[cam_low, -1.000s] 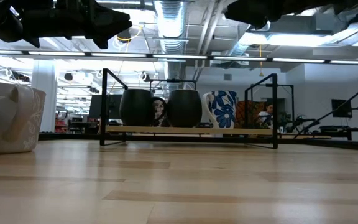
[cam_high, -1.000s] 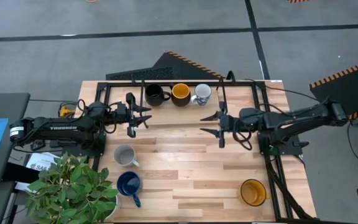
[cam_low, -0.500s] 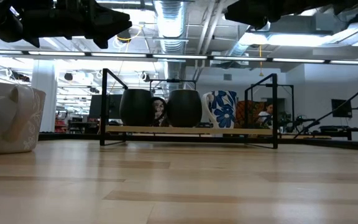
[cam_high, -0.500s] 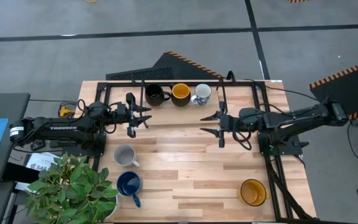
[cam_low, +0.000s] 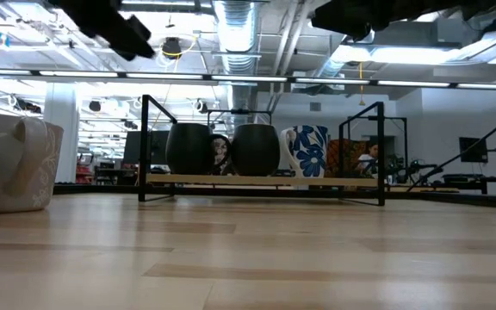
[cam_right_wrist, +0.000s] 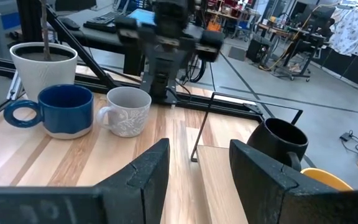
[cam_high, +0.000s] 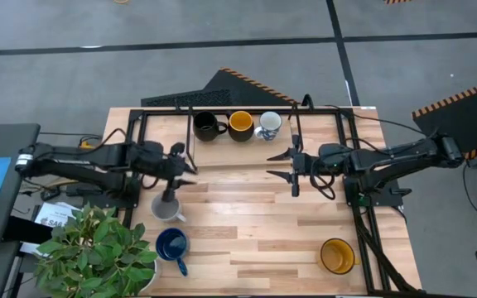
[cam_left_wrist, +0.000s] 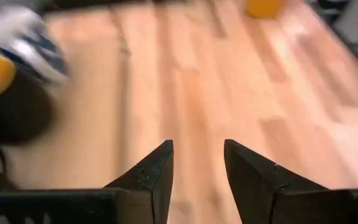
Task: Place coffee mugs
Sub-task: Put the gray mug on the shelf
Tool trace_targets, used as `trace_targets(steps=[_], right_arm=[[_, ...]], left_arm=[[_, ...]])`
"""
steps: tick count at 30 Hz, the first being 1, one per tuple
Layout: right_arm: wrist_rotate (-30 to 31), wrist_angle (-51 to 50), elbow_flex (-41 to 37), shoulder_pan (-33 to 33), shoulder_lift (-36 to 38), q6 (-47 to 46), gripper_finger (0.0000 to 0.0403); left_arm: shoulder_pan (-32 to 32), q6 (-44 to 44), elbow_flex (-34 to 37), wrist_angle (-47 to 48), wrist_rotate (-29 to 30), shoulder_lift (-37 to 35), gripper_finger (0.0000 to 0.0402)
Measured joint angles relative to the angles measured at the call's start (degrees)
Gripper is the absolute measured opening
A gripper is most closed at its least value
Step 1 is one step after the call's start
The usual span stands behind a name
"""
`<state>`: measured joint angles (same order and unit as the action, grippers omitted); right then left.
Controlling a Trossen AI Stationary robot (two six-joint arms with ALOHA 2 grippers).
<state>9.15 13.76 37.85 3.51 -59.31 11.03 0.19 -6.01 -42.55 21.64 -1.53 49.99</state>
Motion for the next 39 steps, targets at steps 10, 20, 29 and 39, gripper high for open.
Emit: trace_targets(steps=[10, 20, 29, 39], right_arm=[[0.0, 0.0, 0.0, -0.2, 0.0, 1.0, 0.0194], [0.0, 0.0, 0.0, -0.2, 0.0, -0.1, 0.0194], [0.0, 0.0, 0.0, -0.2, 0.0, -0.1, 0.0194], [0.0, 0.0, 0.0, -0.2, 0.0, -0.1, 0.0194]], left_arm=[[-18.0, 14.3, -2.0, 19.3, 7.1, 2.0, 0.0128], [-24.6, 7.9, -2.1, 23.5, 13.0, 10.9, 0.0128], [-24.6, -1.9, -2.1, 25.8, 21.8, 18.0, 0.0128], [-23.6, 1.3, -2.1, 29.2, 16.7, 22.1, 0.0126]])
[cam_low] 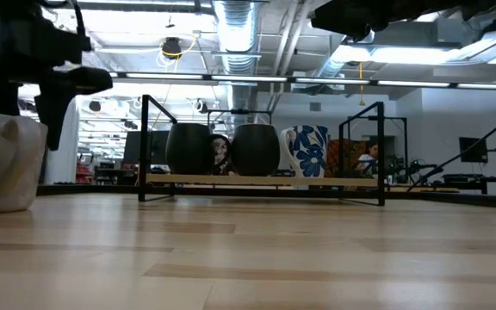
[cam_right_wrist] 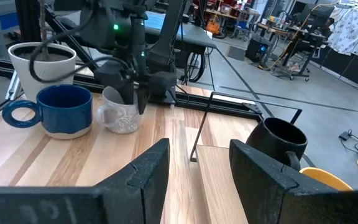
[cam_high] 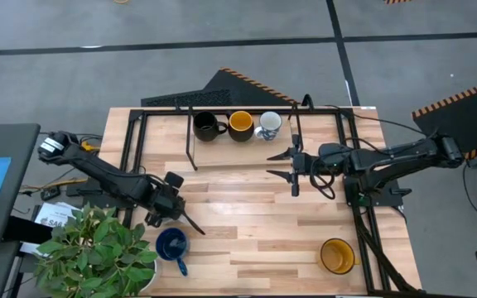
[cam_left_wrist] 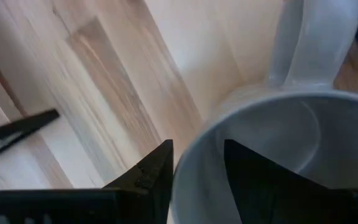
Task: Place coffee mugs
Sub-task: Put the gray mug on the shelf
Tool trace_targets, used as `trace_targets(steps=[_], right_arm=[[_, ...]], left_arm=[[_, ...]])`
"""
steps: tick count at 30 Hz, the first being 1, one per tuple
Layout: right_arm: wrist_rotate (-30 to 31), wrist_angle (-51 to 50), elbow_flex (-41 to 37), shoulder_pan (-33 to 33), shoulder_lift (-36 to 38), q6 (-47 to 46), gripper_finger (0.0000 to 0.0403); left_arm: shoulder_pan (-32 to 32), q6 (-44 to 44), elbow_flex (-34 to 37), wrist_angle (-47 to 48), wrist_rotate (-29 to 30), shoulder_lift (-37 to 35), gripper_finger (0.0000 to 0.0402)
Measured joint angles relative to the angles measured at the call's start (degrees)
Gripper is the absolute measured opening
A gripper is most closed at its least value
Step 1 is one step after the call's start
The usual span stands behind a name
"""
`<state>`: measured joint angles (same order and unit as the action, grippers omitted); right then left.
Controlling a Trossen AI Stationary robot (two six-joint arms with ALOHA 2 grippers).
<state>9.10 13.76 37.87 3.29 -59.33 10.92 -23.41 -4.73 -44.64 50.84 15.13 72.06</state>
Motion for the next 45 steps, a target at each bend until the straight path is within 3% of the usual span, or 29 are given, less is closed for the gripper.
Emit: trace_targets(steps=[3, 8, 10, 17, 22, 29, 34, 38, 45], right_arm=[[0.0, 0.0, 0.0, 0.0, 0.0, 0.0, 0.0194], [0.0, 0.0, 0.0, 0.0, 0.0, 0.0, 0.0194], [0.0, 0.0, 0.0, 0.0, 0.0, 0.0, 0.0194], [0.0, 0.1, 0.0, 0.0, 0.0, 0.0, 0.0194], [0.0, 0.1, 0.0, 0.0, 0.0, 0.0, 0.0194], [0.0, 0.0, 0.0, 0.0, 0.0, 0.0, 0.0194], [0.0, -0.2, 0.0, 0.0, 0.0, 0.0, 0.0194], [0.0, -0.9, 0.0, 0.0, 0.0, 0.0, 0.0194], [0.0, -1.6, 0.0, 0.0, 0.0, -0.4, 0.0194]], left_arm=[[0.8, 0.8, 0.0, 0.7, -0.7, 1.6, 0.0105], [2.4, 0.5, -0.9, 3.0, -3.7, 2.8, 0.0023], [3.3, 0.9, -2.8, 5.2, -4.0, 2.9, 0.0013], [6.9, -1.9, -18.0, 9.4, 4.5, 2.6, 0.0005], [11.4, -9.4, -28.6, 0.8, 5.5, 4.3, 0.0004], [20.3, -20.8, -43.9, 3.5, 5.5, 17.6, 0.0003], [27.8, -24.5, -55.1, 15.7, 3.4, 27.4, 0.0003], [33.1, -24.8, -58.4, 21.1, 1.4, 31.7, 0.0003], [39.1, -28.5, -58.3, 21.1, -4.2, 34.2, 0.0003]])
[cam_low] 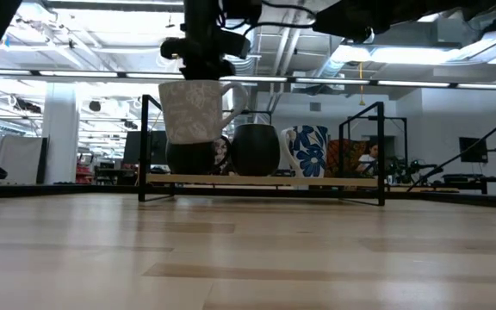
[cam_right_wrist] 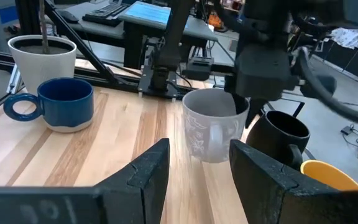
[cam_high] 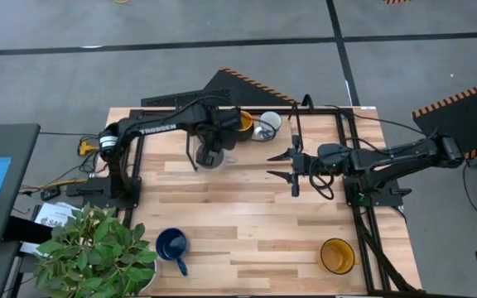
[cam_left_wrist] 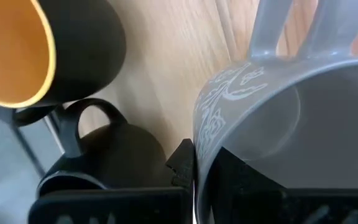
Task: Place coffee mugs
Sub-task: Put the gray mug on the shelf
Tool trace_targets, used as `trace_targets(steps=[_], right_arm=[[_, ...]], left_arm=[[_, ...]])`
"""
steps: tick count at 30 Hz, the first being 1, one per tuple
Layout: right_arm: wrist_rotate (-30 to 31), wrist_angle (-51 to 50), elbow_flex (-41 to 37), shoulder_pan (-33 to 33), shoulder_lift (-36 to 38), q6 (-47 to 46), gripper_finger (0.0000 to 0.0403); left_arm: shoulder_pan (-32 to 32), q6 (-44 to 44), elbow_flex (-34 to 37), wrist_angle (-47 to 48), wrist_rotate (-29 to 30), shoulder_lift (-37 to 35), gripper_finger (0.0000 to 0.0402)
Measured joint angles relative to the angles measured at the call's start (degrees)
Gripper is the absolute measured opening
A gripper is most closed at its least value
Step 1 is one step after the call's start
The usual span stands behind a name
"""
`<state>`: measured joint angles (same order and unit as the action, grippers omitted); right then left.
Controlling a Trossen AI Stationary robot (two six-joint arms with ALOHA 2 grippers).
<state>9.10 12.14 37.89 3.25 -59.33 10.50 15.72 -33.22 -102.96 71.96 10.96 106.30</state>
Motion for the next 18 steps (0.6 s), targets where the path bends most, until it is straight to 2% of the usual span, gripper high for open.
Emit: trace_targets(steps=[9, 18], right_arm=[[0.0, 0.2, 0.0, 0.0, 0.0, 0.0, 0.0194], [0.0, 0.3, 0.0, 0.0, 0.0, 0.0, 0.0194]], left_arm=[[4.5, -1.1, 0.0, -0.9, -2.4, 1.8, 0.0003], [6.0, -0.7, 0.7, -1.9, -2.5, 1.8, 0.0003]])
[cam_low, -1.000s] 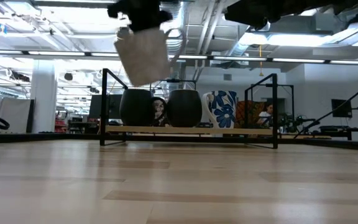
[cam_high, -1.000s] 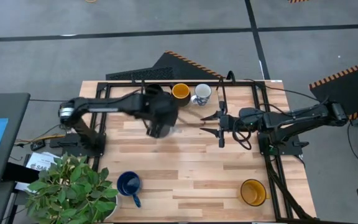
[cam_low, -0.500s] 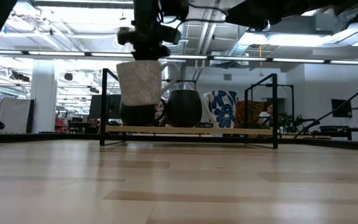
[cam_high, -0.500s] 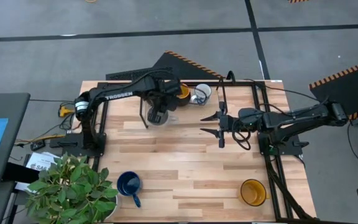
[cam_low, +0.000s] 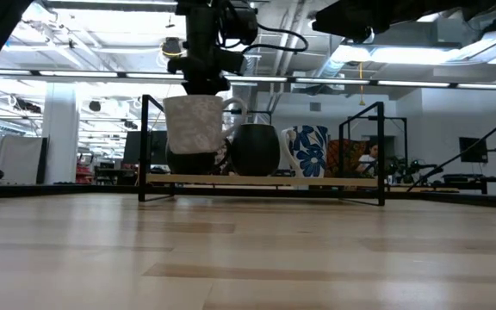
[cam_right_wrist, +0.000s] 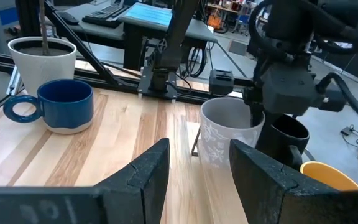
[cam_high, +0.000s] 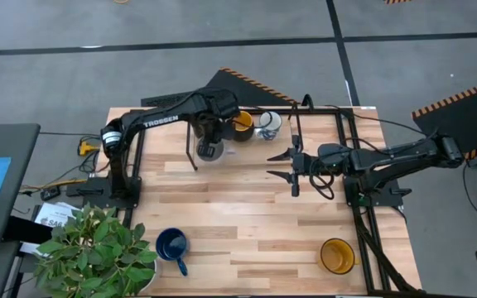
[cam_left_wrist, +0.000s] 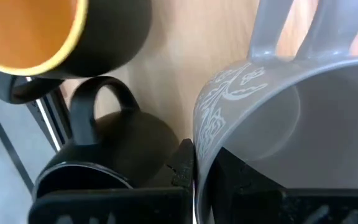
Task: Place coffee mugs
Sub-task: Put the gray mug on the shelf
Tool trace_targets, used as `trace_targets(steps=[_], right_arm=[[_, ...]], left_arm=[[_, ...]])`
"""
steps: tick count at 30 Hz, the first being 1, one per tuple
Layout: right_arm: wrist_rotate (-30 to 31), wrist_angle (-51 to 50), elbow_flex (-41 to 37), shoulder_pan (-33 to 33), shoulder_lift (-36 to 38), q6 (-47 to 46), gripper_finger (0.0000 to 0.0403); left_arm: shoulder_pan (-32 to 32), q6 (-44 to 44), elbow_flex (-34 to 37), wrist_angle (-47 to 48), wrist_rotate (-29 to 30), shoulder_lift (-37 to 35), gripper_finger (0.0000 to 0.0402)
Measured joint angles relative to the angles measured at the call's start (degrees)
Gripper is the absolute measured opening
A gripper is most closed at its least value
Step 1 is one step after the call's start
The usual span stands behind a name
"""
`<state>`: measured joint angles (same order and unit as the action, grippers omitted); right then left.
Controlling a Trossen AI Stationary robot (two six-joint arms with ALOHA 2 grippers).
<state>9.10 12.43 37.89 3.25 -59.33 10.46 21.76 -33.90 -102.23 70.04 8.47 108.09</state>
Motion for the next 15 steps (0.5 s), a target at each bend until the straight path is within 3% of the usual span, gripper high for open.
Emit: trace_targets(steps=[15], right_arm=[[0.0, 0.1, 0.0, 0.0, 0.0, -0.1, 0.0194]], left_arm=[[0.6, 0.1, 0.4, -0.9, 0.8, 1.9, 0.0003]])
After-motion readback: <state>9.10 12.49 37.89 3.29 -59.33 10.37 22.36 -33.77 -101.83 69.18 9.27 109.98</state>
